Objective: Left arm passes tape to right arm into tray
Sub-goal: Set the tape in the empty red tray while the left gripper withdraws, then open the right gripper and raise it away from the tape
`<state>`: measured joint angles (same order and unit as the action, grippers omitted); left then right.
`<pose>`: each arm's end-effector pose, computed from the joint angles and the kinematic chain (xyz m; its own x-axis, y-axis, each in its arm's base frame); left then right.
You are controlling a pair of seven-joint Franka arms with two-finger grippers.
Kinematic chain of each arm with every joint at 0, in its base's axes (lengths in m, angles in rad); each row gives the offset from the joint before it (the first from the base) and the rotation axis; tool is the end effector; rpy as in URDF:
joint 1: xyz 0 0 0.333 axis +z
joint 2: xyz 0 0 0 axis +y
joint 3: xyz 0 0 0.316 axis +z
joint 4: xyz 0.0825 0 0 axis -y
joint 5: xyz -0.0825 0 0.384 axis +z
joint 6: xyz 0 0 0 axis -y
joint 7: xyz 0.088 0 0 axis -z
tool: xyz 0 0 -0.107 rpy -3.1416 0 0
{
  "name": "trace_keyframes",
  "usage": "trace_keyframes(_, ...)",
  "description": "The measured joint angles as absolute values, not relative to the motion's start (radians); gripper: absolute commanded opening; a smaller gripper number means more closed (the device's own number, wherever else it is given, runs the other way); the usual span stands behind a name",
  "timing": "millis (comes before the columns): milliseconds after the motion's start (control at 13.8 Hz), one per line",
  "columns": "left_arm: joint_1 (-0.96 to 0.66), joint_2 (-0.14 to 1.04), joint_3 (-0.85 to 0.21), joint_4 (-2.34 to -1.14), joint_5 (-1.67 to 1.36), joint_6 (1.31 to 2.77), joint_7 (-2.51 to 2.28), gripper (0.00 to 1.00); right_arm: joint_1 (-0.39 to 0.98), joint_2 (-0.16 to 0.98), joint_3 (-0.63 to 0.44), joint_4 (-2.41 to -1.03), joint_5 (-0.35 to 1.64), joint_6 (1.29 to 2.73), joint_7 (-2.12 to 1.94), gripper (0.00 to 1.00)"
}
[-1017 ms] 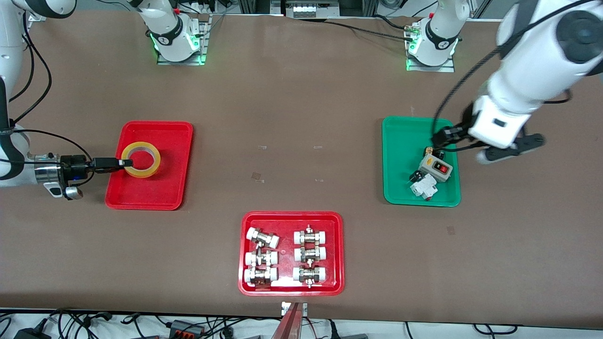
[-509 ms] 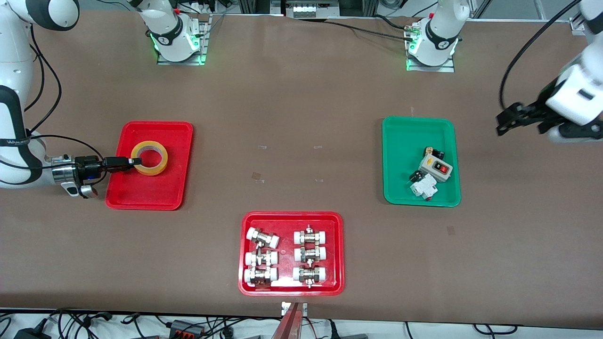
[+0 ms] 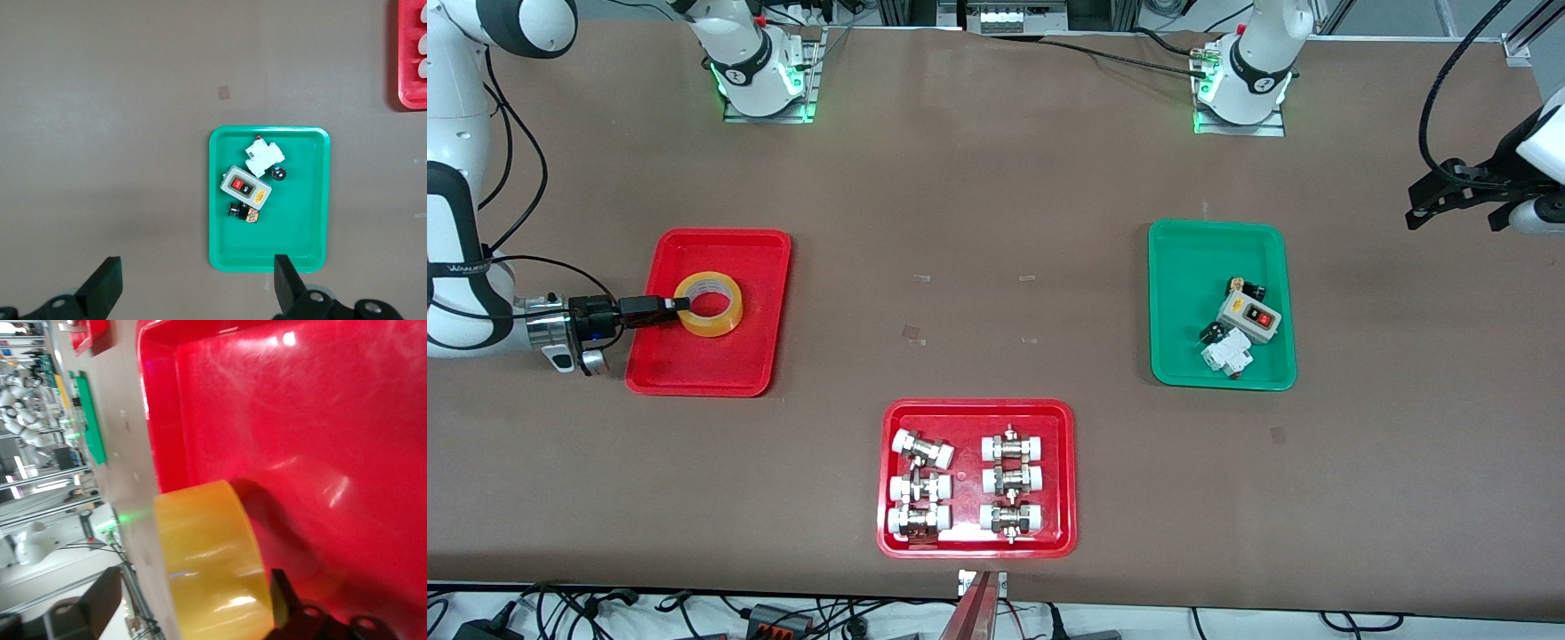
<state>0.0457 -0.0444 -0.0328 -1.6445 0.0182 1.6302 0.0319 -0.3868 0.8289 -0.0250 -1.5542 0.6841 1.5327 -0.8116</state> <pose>0.5458 0.0085 0.6193 0.9994 -0.0201 0.0294 -0.0195 -0.9996 -0.0206 0.5855 -0.1781 0.1429 0.9534 0.2180 -0.2084 -0.0548 -0.5544 -0.8304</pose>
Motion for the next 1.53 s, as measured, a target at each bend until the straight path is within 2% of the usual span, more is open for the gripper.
trace_keyframes(363, 0.045, -0.047, -0.031, -1.628, 0.018, 1.643, 0.032, 1.0, -0.381, 0.798, -0.015, -1.527, 0.613, 1.597, -0.812, 1.0)
trace_keyframes(872, 0.046, -0.051, -0.028, -1.504, 0.018, 1.565, 0.031, 1.0, -0.305, 0.673, -0.013, -1.515, 0.513, 1.67, -0.764, 1.0)
trace_keyframes(1526, 0.042, -0.026, -0.031, -1.503, -0.011, 1.551, 0.024, 1.0, -0.149, 0.616, -0.006, -1.258, 0.235, 1.651, -0.256, 1.0)
